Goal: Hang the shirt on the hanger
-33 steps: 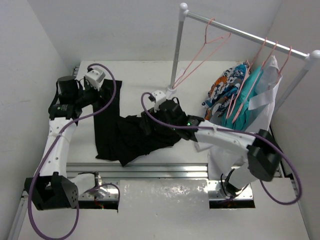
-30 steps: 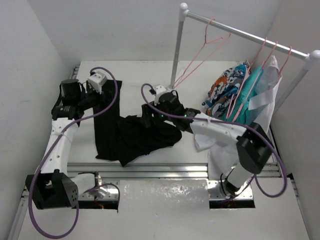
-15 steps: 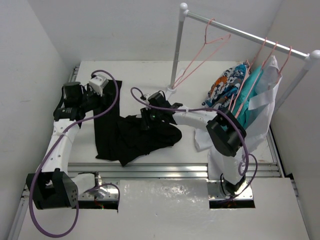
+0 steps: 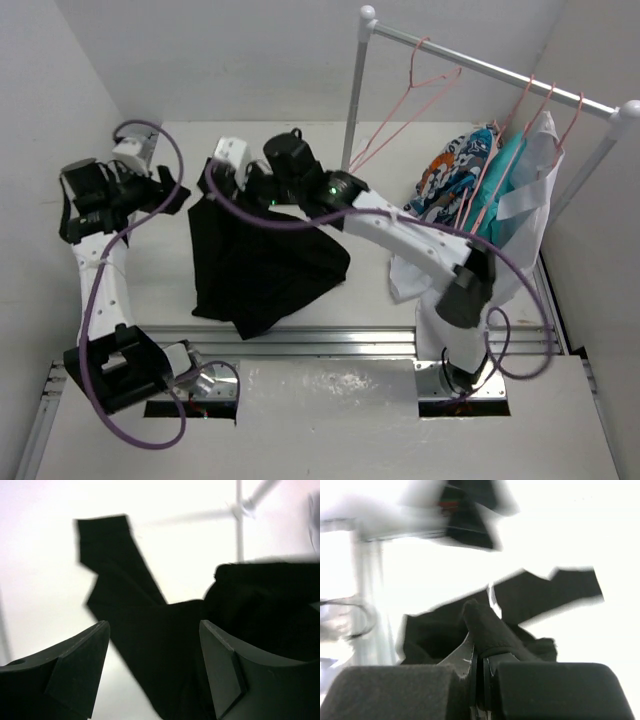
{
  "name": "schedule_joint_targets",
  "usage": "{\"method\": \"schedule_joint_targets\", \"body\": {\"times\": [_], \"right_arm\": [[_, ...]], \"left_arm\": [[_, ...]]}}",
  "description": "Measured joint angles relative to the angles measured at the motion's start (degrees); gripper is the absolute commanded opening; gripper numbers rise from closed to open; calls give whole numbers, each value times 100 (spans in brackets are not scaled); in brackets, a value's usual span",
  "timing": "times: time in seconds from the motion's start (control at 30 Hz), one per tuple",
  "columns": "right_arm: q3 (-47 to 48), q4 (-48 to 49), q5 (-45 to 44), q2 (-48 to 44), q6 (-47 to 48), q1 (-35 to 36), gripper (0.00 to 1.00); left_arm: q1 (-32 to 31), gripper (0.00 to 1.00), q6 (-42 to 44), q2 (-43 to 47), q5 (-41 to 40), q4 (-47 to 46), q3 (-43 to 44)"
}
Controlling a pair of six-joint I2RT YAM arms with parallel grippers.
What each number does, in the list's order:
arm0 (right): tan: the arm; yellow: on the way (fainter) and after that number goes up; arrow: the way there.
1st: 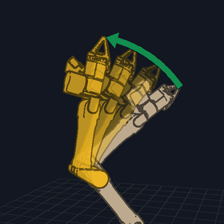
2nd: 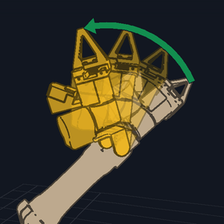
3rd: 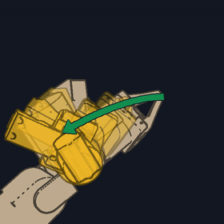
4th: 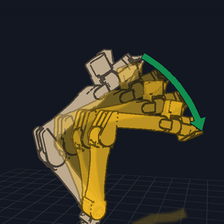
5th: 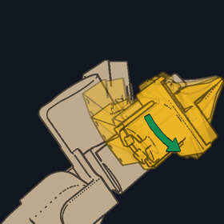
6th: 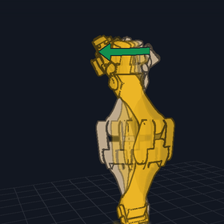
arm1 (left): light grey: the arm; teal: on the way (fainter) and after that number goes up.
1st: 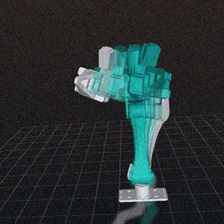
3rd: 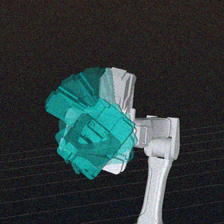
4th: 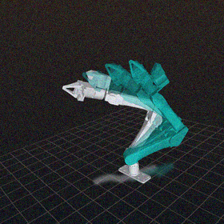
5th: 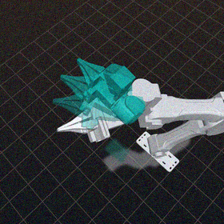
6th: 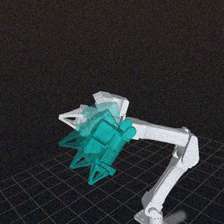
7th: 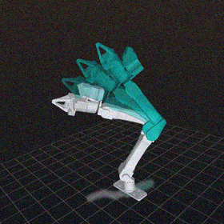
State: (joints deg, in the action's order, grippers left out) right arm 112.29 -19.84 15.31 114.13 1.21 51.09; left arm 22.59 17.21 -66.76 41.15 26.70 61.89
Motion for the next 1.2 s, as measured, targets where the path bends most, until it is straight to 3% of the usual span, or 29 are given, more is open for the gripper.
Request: {"method": "schedule_joint_targets", "body": {"times": [0.1,0.17,0.27,0.37,0.5,0.67,0.83,1.0,1.2], "right_arm": [[-811,26,481,-1067,861,710,0],[-1965,201,859,-1987,1270,1054,0],[-3289,87,890,-2942,1637,1027,0],[-3998,48,297,-3093,1613,756,0],[-4721,-74,-656,-3012,1357,463,0],[-4804,-98,-1200,-2883,1034,302,0],[-4271,81,-1327,-2332,348,57,0],[-3512,396,-1443,-1596,-308,-387,0],[-3416,527,-1401,-1458,-579,-435,0]], "left_arm": [[662,70,-120,-46,415,-90,188],[940,70,-129,-48,723,-105,247],[1119,70,-48,-46,1054,-74,264],[835,70,232,-35,992,94,260],[-470,71,678,208,645,181,-63],[-1768,77,1143,601,588,413,-560],[-2435,78,1379,693,577,426,-1025],[-2481,79,1377,752,450,293,-1224],[-2481,80,1362,568,254,-109,-1668]]}}
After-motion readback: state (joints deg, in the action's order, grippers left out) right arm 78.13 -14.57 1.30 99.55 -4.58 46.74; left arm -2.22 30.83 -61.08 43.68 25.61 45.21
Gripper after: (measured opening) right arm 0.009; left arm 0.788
